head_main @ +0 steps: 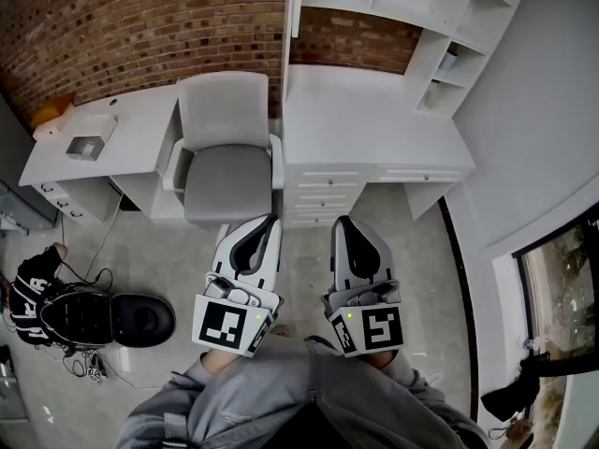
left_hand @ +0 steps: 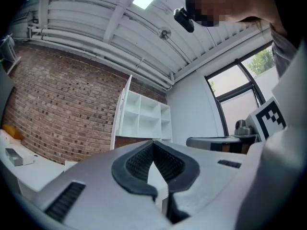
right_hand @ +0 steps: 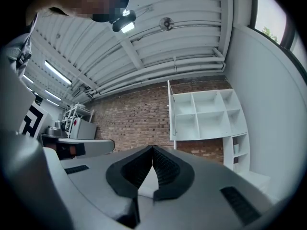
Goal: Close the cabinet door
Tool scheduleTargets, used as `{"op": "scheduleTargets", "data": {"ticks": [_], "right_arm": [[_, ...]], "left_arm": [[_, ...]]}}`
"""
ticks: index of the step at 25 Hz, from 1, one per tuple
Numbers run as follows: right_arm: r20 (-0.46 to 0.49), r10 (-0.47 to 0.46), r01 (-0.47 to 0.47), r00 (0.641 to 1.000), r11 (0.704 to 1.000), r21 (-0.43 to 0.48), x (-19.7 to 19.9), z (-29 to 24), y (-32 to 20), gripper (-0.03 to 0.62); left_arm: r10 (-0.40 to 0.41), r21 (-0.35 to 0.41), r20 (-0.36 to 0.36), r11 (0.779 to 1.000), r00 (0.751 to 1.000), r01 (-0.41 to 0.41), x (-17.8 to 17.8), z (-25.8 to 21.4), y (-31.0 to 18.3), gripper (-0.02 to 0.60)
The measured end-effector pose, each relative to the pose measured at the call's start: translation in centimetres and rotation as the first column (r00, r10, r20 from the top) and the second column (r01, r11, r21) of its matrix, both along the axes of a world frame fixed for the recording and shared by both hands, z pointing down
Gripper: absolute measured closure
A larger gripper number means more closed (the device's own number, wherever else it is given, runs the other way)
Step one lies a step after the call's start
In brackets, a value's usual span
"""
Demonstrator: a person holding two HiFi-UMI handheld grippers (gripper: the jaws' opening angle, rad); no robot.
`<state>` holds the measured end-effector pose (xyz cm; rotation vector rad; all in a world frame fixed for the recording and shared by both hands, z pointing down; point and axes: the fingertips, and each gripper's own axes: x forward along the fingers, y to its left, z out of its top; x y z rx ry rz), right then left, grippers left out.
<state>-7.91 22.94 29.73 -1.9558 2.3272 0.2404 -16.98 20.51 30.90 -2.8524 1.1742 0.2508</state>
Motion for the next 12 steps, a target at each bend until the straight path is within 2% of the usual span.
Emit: {"op": "scheduleTargets", "data": {"ticks": [12], "right_arm": [[0.011,-0.015,0.015,1.000,0.999,-0.028,-0.5,1.3,-3.4,0.568]], "left_arm": [[-0.001,-0.037,0.005,0.999,1.000,0.001,-0.4,1.6,-3.1,0.575]]}}
